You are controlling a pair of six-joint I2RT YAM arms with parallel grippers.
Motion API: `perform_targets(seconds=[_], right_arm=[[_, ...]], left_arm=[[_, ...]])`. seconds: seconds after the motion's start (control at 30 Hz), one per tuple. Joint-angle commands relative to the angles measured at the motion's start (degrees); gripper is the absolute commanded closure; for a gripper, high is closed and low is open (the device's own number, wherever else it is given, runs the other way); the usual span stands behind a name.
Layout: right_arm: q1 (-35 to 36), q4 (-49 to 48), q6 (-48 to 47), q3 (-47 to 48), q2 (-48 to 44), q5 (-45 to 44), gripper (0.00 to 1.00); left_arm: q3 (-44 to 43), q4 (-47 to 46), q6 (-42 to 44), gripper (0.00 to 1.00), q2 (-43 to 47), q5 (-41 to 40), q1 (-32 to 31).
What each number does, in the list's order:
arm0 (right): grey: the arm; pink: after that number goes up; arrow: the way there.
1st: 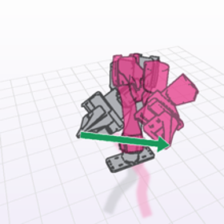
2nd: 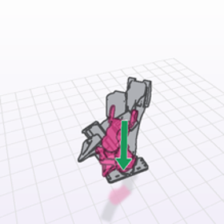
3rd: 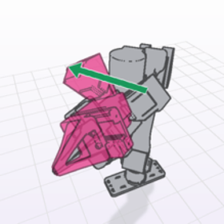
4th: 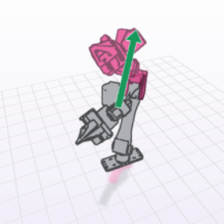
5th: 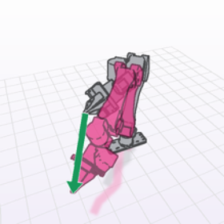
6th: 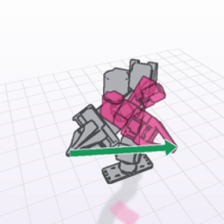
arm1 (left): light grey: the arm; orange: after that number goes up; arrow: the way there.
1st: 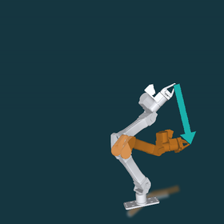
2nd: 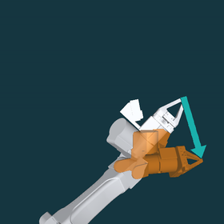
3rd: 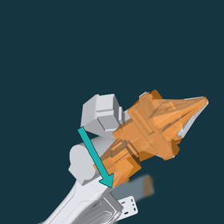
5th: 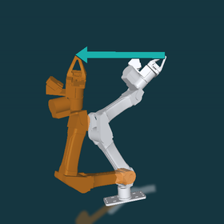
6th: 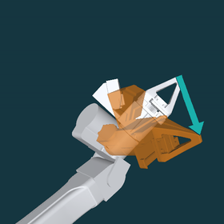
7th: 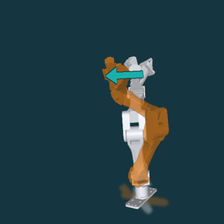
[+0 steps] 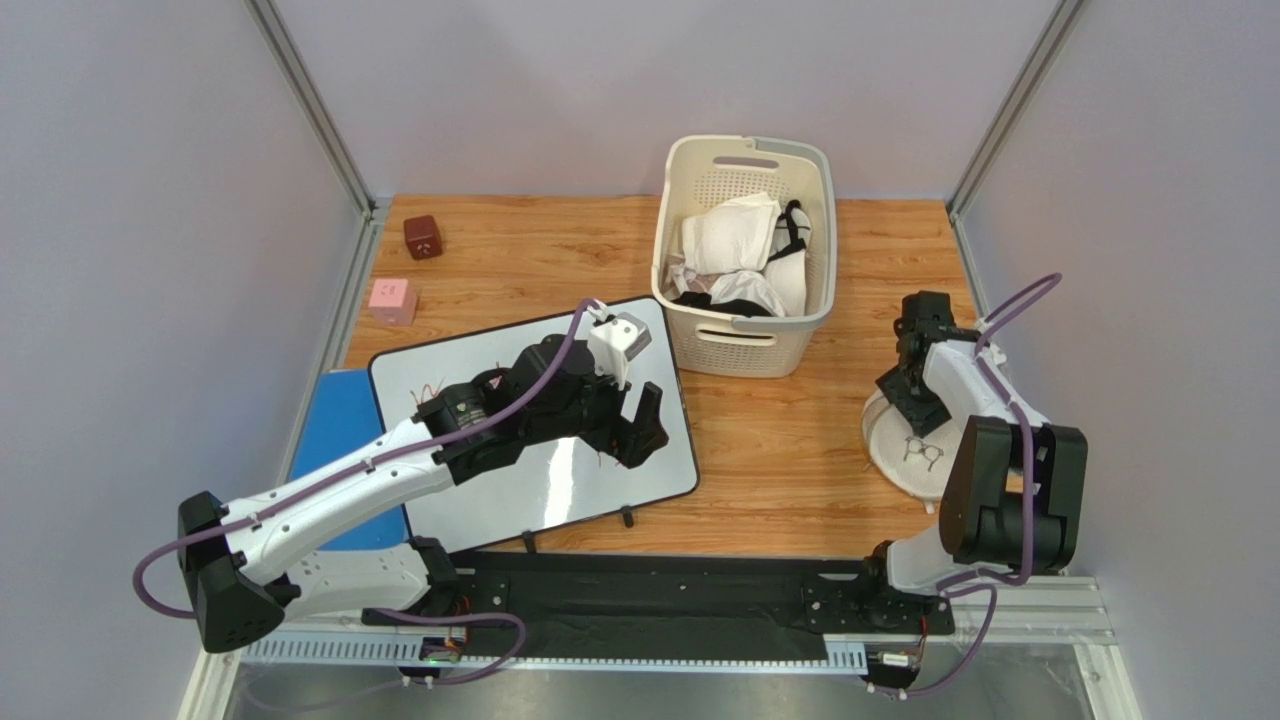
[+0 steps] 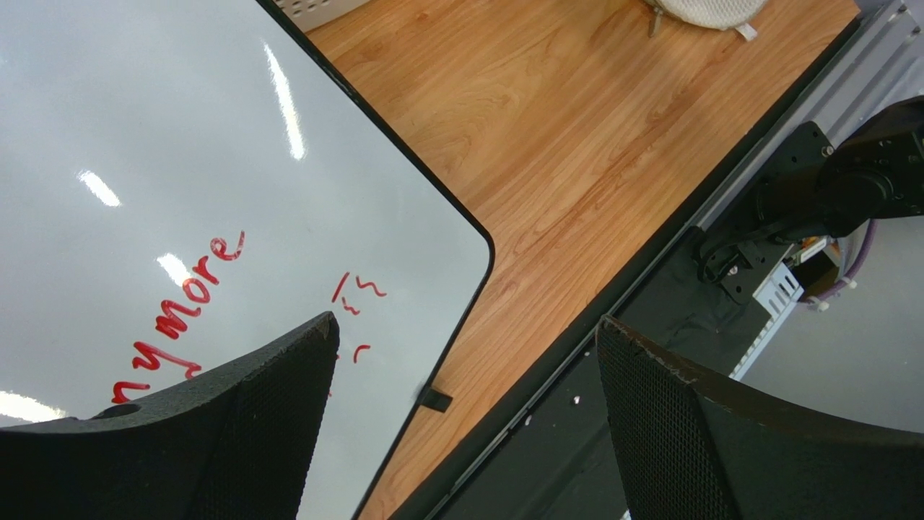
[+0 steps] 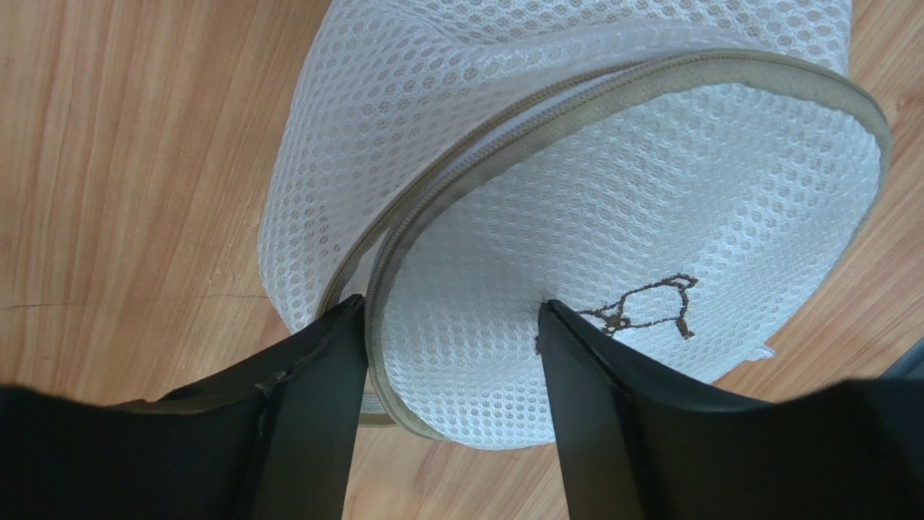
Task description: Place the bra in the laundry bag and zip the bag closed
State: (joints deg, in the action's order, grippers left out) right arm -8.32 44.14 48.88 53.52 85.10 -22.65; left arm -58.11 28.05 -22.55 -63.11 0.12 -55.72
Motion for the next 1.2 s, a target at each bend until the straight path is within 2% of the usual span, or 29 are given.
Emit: perform_targets(seconds=[0.0, 0.03, 0.07, 0.17, 0.33, 0.5, 0.67, 0.8, 0.83, 0.93, 1.17], right_arm=[[0.23, -2.04, 0.52, 0.62, -0.37, -2.92, 0.55], [0.32, -1.52, -0.10, 0.71, -0.72, -2.83, 0.63], [0.49, -0.64, -0.54, 1.06, -1.68, -3.01, 0.80], [1.98, 2.87, -3.09, 1.15, -5.36, -3.45, 1.00], [9.71, 9.46, -8.09, 2.29, -13.19, -5.99, 1.00], [12.54, 15.44, -8.72, 2.38, -19.70, -1.97, 1.00], [12.97, 15.72, -11.62, -1.13, -30.68, 13.58, 1.00], [12.97, 14.22, -19.50, -3.07, -38.07, 23.86, 1.00], [12.97, 13.78, -21.01, -3.33, -39.91, 30.85, 1.00], [12.97, 12.20, -22.60, -4.91, -42.38, 36.09, 1.00], [12.97, 13.95, -24.01, -5.62, -43.44, 38.74, 1.00]], left_arm=[[-0.34, -0.46, 0.49, 0.07, 0.80, 1.90, 0.27], [-0.95, -0.46, 0.22, 0.08, 0.54, 2.42, 0.27], [-1.48, -0.54, -0.04, 0.08, 0.01, 2.78, 0.27], [-3.15, -2.11, -1.35, 0.09, -1.65, 4.80, 0.27], [-4.82, -7.91, -5.22, 0.14, -6.40, 10.06, 0.27], [-6.93, -15.21, -10.05, 0.26, -14.92, 13.15, 0.00], [-10.35, -17.07, -10.33, 0.28, -22.04, 9.03, -2.45], [-13.87, -18.03, -12.08, 0.26, -26.53, 6.39, -4.13], [-14.48, -18.47, -12.34, 0.23, -28.54, 6.30, -4.39], [-18.17, -16.03, -12.00, 0.19, -33.10, 4.02, -5.27], [-31.88, -2.75, -10.42, 0.19, -44.63, -5.47, -7.20]])
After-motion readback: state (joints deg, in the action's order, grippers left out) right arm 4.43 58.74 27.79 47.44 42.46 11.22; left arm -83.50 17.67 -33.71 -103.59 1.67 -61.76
